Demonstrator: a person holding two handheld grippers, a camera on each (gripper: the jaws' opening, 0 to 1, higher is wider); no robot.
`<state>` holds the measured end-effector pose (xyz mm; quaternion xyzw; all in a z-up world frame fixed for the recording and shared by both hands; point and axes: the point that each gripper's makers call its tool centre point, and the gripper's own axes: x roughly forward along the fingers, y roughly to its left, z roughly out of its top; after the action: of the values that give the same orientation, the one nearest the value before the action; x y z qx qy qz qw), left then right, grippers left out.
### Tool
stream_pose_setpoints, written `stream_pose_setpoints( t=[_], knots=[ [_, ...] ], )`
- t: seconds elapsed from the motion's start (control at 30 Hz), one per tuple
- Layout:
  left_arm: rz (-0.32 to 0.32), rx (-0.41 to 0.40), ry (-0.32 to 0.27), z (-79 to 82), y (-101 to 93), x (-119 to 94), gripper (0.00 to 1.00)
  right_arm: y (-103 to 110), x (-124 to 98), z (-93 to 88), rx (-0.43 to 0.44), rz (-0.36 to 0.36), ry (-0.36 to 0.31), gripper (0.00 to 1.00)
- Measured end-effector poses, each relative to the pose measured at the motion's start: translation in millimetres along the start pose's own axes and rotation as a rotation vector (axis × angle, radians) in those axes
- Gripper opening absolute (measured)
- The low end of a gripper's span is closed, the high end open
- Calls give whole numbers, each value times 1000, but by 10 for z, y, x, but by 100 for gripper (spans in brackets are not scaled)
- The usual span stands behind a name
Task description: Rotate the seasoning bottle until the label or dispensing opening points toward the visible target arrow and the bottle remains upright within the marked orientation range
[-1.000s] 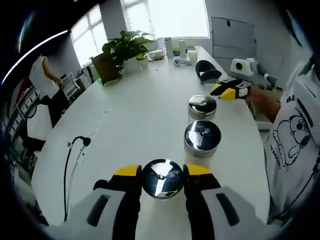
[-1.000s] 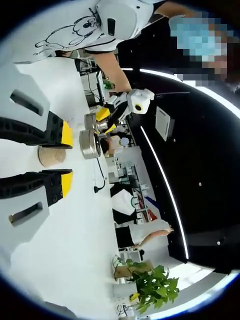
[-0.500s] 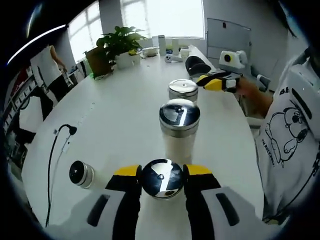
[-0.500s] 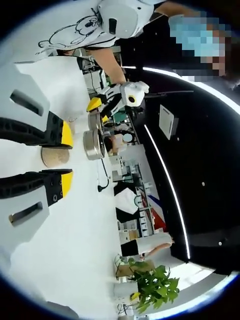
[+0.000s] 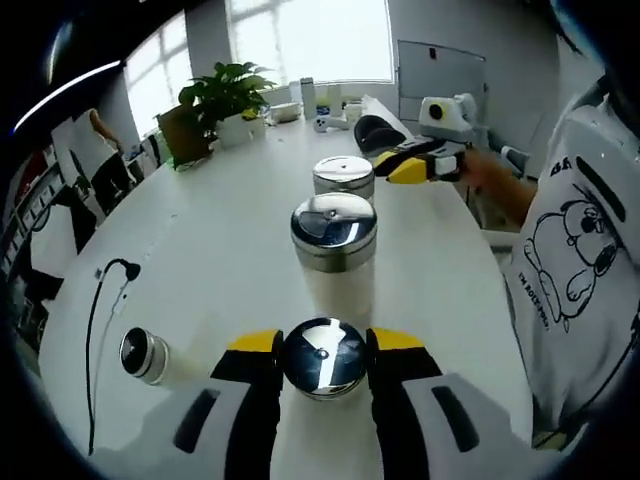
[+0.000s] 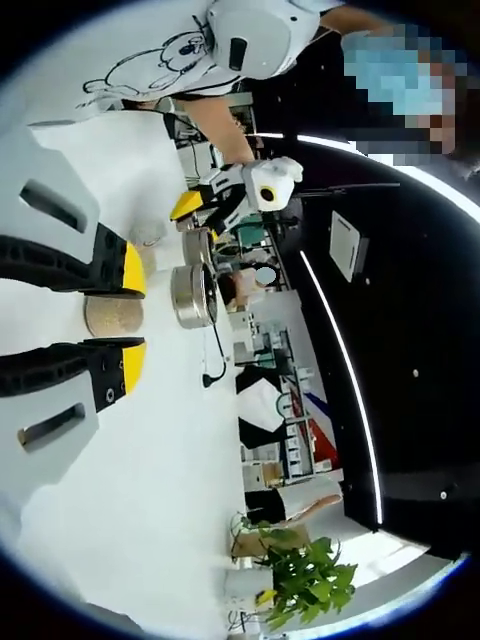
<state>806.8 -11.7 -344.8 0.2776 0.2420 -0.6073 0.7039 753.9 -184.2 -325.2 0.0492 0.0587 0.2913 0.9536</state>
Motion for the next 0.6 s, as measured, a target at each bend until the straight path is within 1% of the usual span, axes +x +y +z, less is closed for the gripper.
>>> stream_pose_setpoints(
  t=[0.03,0.07,0.1,0.13,0.27,0.37,0.43,0.47,0.5,0.53,0.6],
  knots=[
    [13,14,13,-27,17,9,34,-5,-6,-1,1,-2,1,13],
    [12,18,-33,39,14,15,34,-11,-15,-1,1,-5,1,13],
    [2,20,4,-20,11,-17,34,-16,-24,-2,2,-8,1,13],
    [4,9,-2,-14,15,-16,34,-18,-30,-4,2,-9,1,13],
    [0,15,2,-26,15,-30,34,-35,-54,-32,9,-17,1,13],
    [7,9,-9,-19,20,-29,35,-39,-53,-61,19,-20,1,13],
    [-3,-3,-23,-17,12,-28,35,-36,-51,-75,19,-19,5,13],
    [-34,-34,-26,-17,-44,-21,35,-35,-53,-82,19,-19,7,13],
    [-53,-37,-36,-6,-76,-23,35,-41,-57,-83,18,-21,8,13],
    [-30,-14,-40,1,-45,-12,35,-47,-68,-76,18,-24,5,13],
    [-25,-14,-43,5,-31,0,35,-57,-89,-56,22,-27,-4,13]
  ],
)
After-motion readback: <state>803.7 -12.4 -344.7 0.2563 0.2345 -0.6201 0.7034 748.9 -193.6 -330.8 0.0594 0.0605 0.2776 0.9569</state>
